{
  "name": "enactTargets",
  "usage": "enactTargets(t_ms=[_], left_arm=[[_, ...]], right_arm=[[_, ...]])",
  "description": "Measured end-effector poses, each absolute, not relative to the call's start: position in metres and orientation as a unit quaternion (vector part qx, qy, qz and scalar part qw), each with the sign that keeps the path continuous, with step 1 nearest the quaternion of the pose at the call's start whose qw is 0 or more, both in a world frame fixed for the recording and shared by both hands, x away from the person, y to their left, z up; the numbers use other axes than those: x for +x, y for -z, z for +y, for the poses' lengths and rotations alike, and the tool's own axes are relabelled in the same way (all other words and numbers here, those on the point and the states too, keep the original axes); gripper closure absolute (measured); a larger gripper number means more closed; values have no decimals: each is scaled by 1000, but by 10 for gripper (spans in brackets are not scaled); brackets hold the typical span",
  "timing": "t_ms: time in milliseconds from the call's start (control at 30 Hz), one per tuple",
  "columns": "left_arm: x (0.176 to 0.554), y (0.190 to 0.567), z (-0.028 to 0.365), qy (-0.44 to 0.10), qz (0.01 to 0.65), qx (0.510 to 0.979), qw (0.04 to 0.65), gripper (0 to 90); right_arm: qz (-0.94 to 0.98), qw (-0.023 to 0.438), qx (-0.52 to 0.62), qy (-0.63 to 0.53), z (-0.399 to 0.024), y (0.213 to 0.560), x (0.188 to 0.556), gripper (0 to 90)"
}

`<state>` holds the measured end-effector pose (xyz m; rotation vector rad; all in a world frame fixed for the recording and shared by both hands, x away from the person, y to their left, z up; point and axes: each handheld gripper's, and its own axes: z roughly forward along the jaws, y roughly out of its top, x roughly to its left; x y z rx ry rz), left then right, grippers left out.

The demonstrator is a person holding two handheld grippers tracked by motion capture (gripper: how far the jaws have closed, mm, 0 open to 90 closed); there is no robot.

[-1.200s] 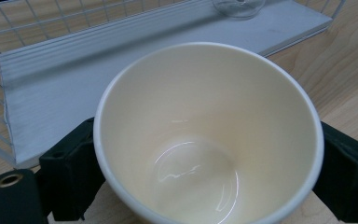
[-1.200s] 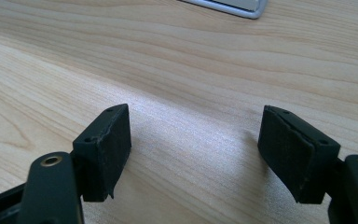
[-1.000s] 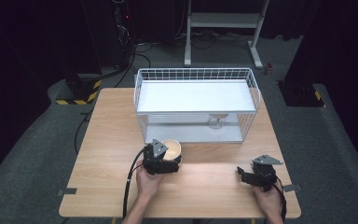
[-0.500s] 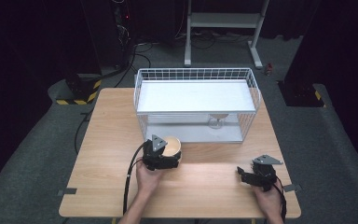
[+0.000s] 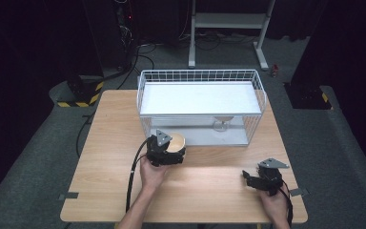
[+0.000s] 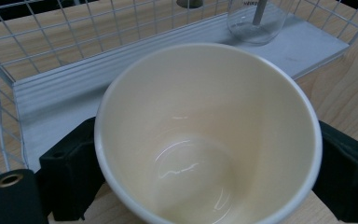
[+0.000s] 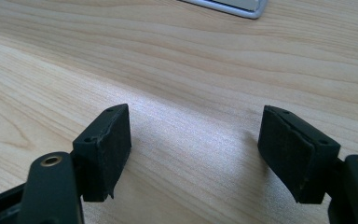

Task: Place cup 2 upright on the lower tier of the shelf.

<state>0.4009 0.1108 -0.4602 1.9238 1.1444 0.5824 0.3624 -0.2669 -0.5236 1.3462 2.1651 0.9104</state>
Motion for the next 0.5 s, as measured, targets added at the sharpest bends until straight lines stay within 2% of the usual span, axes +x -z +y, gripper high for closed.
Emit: enactTargets(t_ms=[133,500], left_arm=[[406,459,108,-242,441,774,384,99],[421,458,109,-244,455,761,392,99]], right_arm=[[781,215,486,-328,-267,524,362,256],[781,216,485,-328,-267,524,362,256]])
